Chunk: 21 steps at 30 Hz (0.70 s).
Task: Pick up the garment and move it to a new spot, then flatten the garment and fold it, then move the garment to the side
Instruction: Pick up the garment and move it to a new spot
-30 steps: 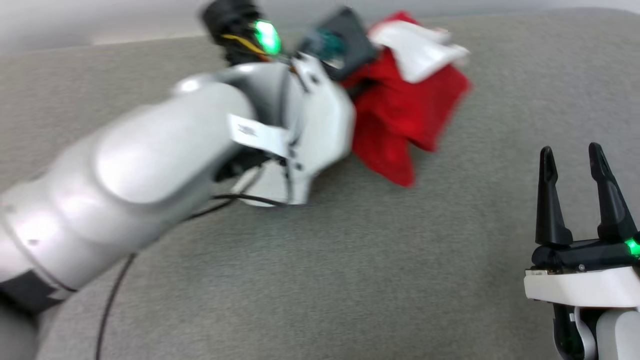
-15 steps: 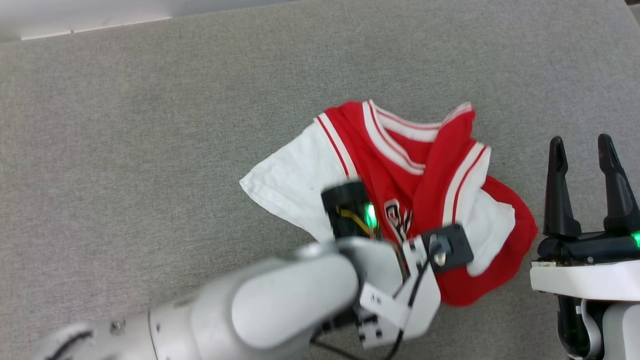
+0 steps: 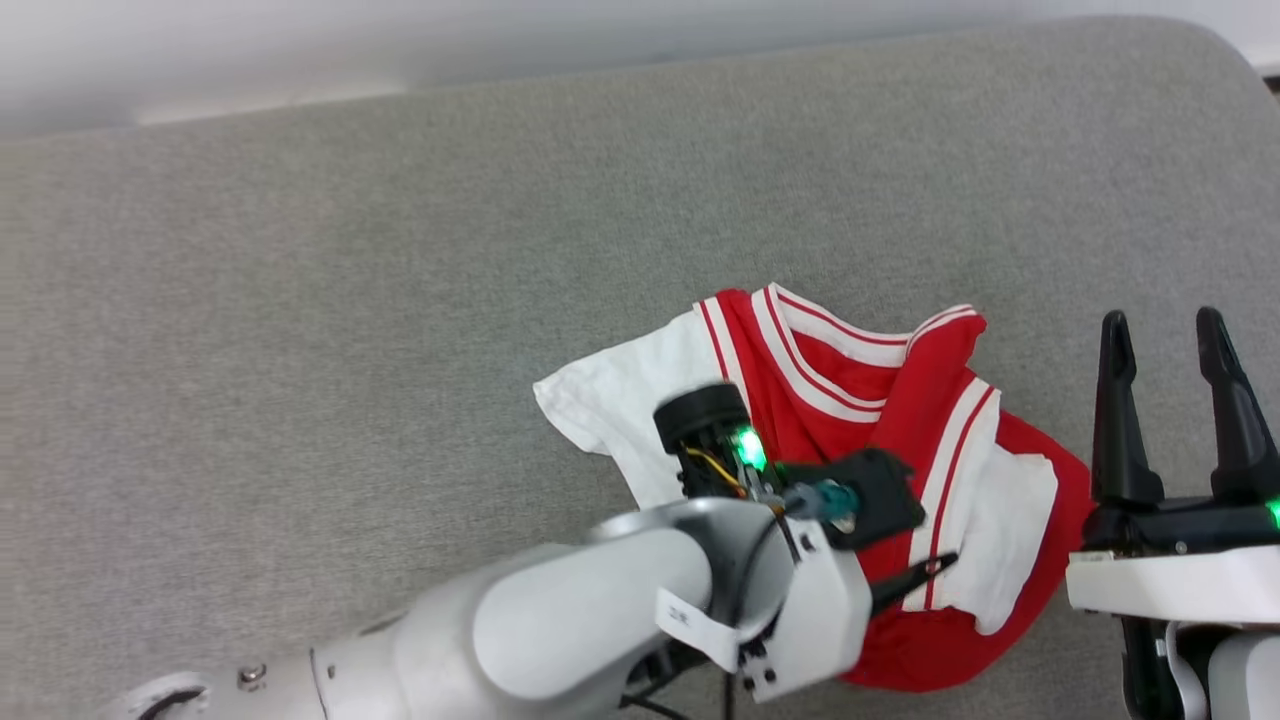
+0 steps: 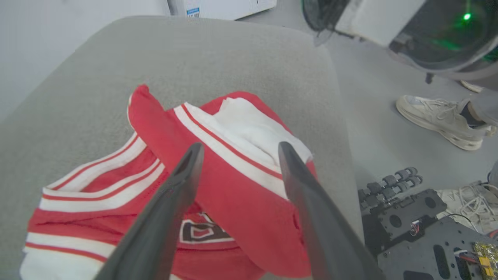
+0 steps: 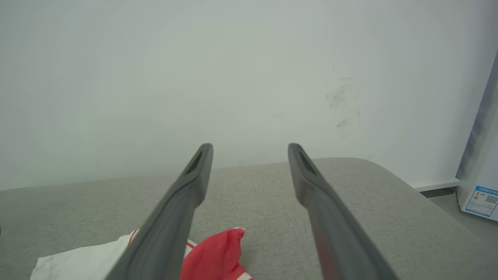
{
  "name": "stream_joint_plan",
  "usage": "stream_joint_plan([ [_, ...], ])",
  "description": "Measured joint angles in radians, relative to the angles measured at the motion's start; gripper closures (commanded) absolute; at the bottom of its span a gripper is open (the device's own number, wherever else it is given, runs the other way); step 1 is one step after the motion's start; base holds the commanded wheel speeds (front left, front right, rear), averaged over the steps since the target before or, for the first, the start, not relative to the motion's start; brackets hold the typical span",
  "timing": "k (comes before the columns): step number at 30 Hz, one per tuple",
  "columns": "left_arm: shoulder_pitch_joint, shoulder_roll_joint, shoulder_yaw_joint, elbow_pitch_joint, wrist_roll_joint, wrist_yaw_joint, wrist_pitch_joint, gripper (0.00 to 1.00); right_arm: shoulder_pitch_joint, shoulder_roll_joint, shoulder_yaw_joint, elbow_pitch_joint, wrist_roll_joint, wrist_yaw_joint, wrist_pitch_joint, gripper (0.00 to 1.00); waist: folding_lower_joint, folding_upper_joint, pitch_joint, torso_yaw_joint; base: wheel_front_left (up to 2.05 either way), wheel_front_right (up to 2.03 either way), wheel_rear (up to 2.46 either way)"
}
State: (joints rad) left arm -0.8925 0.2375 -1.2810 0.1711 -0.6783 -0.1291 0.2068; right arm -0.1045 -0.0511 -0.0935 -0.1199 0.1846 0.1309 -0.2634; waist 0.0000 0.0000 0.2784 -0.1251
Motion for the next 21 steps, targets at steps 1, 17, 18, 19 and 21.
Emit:
stream_joint_plan([
  [1,-0.008,0.002,0.003,0.017,-0.004,0.0,-0.056,0.0,0.009,0.0,-0.005,0.001,-0.001,0.0,0.0,0.0,0.0,0.0,-0.012,0.005,0.0,0.0,0.0],
  [17,0.155,0.11,0.26,0.175,0.042,0.3,-0.465,0.0,0.114,0.0,-0.033,0.014,-0.021,0.0,0.0,0.0,0.0,0.0,-0.166,0.103,0.0,0.0,0.0],
  [18,0.179,0.116,0.287,0.167,0.043,0.322,-0.466,0.0,0.117,0.0,-0.034,0.014,-0.021,0.0,0.0,0.0,0.0,0.0,-0.172,0.108,0.0,0.0,0.0],
  [19,0.203,0.122,0.318,0.15,0.049,0.343,-0.467,0.0,0.123,0.0,-0.035,0.014,-0.024,0.0,0.0,0.0,0.0,0.0,-0.178,0.112,0.0,0.0,0.0],
  [21,0.25,0.133,0.391,0.098,0.092,0.386,-0.468,0.0,0.133,0.0,-0.037,0.016,-0.027,0.0,0.0,0.0,0.0,0.0,-0.189,0.12,0.0,0.0,0.0],
])
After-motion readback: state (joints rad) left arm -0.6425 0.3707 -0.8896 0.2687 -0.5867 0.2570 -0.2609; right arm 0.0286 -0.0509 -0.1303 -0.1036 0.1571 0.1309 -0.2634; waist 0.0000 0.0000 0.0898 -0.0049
